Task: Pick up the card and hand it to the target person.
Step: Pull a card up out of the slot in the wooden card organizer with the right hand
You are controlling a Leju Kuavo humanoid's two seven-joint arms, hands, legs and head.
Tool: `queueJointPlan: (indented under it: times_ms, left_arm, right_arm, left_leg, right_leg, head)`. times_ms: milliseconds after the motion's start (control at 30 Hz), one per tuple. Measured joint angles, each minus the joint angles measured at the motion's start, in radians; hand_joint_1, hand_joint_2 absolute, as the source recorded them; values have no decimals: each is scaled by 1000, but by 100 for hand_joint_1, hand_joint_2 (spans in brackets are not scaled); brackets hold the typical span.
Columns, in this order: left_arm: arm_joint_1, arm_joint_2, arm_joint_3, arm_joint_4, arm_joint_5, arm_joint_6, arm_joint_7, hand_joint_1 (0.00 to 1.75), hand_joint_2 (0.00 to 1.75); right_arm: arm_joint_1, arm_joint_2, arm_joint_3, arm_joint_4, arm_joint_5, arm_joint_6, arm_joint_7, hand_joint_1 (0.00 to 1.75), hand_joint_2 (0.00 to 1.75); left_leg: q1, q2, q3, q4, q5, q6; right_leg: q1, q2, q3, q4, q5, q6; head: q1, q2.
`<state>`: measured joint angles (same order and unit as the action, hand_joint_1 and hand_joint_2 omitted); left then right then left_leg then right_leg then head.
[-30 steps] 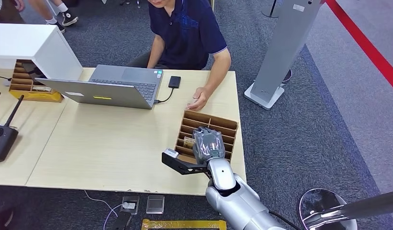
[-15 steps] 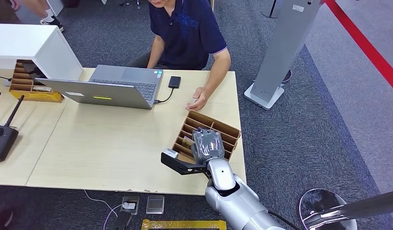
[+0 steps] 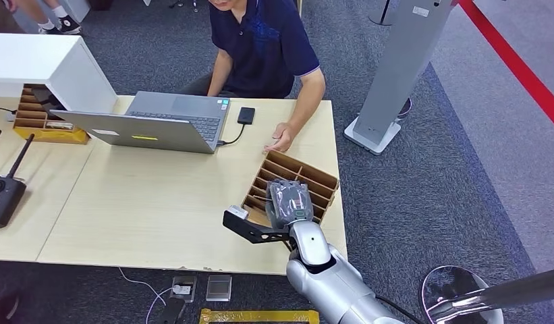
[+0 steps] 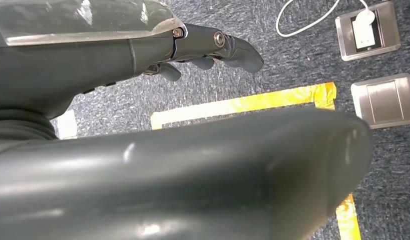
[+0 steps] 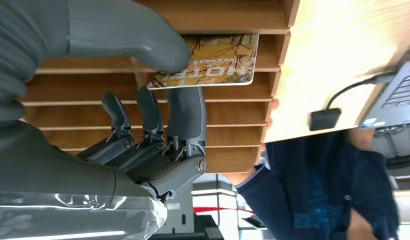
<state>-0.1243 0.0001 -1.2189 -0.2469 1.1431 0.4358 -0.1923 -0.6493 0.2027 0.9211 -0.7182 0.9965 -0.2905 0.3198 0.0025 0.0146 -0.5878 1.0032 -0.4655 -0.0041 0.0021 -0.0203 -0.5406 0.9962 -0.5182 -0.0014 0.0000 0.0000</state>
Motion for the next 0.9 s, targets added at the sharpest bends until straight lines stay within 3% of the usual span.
queueJointPlan:
  times_ms: [567, 900]
  left_arm:
    - [-1, -1, 3, 1, 0, -1, 6, 0, 0]
    - [-1, 3, 1, 2, -7, -8, 7, 0, 0]
  right_arm:
    - [27, -61, -28, -200, -66, 52, 22, 144, 175]
    - [38, -141, -99, -432, -187, 80, 32, 148, 175]
  left_leg:
    - [0, -2, 0, 0, 1, 0]
    - [0, -2, -2, 1, 0, 0]
  right_leg:
    - [0, -1, 0, -1, 0, 0]
    - [0, -2, -1, 1, -1, 0]
  head:
    - [0, 0]
    - [0, 0]
